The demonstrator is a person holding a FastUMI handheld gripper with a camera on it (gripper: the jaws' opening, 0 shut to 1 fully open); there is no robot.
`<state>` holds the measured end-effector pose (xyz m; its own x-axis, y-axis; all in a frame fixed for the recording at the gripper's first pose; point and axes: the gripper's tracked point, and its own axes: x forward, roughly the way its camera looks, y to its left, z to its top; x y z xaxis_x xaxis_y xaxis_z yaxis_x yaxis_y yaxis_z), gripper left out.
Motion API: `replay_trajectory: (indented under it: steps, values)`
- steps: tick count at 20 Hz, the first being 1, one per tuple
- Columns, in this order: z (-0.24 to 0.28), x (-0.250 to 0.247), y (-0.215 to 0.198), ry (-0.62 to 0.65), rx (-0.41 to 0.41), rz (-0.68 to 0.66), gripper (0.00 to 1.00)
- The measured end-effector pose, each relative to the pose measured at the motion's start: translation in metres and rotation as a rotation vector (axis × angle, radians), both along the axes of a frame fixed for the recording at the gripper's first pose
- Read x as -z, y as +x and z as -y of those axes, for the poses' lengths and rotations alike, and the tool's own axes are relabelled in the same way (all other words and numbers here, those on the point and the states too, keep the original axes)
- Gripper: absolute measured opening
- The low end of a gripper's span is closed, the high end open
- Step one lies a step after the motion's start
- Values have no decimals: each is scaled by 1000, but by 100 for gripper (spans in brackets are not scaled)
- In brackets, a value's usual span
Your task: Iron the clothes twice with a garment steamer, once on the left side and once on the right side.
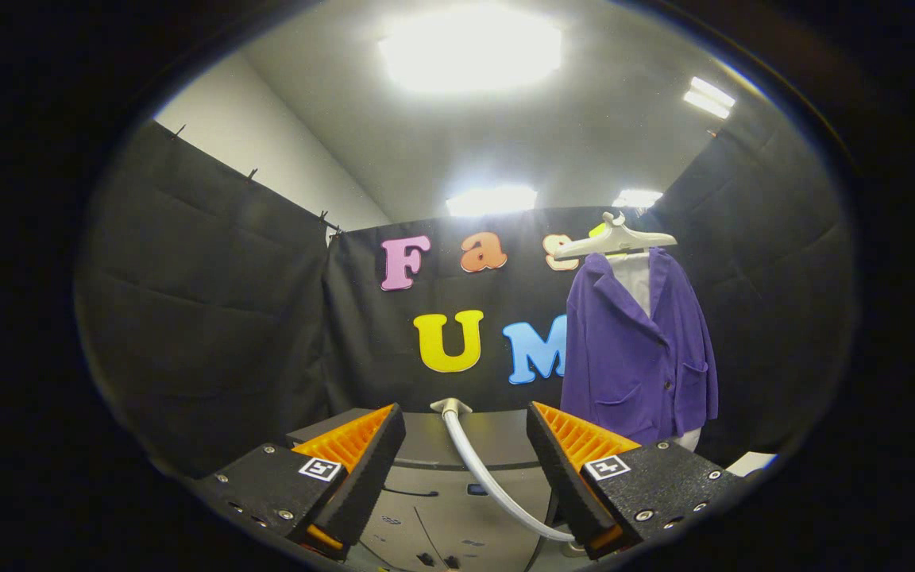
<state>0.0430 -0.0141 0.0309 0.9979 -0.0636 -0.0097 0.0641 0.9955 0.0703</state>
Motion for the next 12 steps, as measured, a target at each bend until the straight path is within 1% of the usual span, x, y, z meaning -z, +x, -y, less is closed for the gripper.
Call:
replay_trajectory:
  steps: [4,7,12]
  values:
    - [4,-30,25,-9,-16,16,95]
    - [-1,-50,48,50,-42,17,94]
    - [-1,-79,101,51,-31,0,94]
